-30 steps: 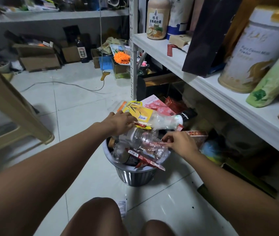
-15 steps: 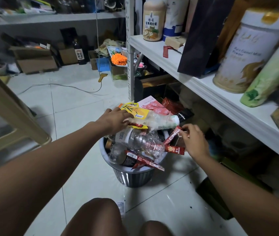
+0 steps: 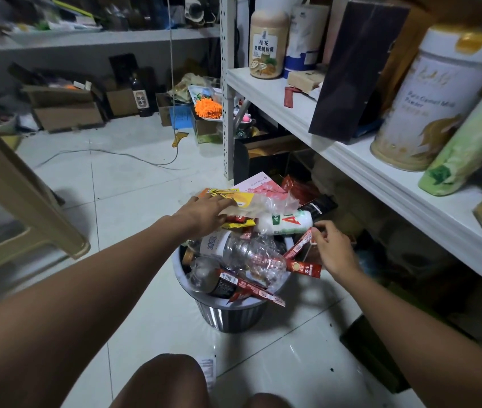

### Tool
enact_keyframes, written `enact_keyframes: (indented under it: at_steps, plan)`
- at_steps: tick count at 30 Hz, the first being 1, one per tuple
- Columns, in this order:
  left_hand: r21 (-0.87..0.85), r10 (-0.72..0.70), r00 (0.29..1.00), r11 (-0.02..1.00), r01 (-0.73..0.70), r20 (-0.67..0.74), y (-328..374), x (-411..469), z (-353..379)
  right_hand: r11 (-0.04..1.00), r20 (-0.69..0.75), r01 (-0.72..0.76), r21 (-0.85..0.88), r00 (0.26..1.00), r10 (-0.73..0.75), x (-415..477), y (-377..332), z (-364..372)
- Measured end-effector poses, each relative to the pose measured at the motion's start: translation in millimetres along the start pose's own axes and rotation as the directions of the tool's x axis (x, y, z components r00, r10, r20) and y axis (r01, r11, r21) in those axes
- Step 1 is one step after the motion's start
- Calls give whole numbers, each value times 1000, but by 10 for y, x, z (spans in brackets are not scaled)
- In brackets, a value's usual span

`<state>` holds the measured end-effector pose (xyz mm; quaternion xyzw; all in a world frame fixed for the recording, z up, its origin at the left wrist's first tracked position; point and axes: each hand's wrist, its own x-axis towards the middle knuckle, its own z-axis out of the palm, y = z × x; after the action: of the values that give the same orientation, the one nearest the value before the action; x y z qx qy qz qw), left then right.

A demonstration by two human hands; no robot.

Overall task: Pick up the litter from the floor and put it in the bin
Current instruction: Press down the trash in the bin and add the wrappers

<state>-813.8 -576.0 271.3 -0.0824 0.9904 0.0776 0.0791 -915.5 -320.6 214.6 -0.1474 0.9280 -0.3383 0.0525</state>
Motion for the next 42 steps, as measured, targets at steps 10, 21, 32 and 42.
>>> enact_keyframes:
  at_steps: [10, 21, 32, 42]
  plan:
    - [-62, 91, 996, 994, -91, -6, 64, -16, 57, 996, 62, 18, 82, 998, -23, 3, -78, 307]
    - [-278, 136, 989, 949, -148, -63, 35, -34, -82, 999, -13, -38, 14, 999, 38, 55, 8, 28]
    - [-176, 112, 987, 976, -131, -111, 59, 155, -101, 951, -102, -199, -237, 979, 179, -231, 505, 14]
    - [-30, 193, 976, 980, -197, -101, -16, 318, 55, 820, 460, 141, -555, 873, 161, -844, 1210, 782]
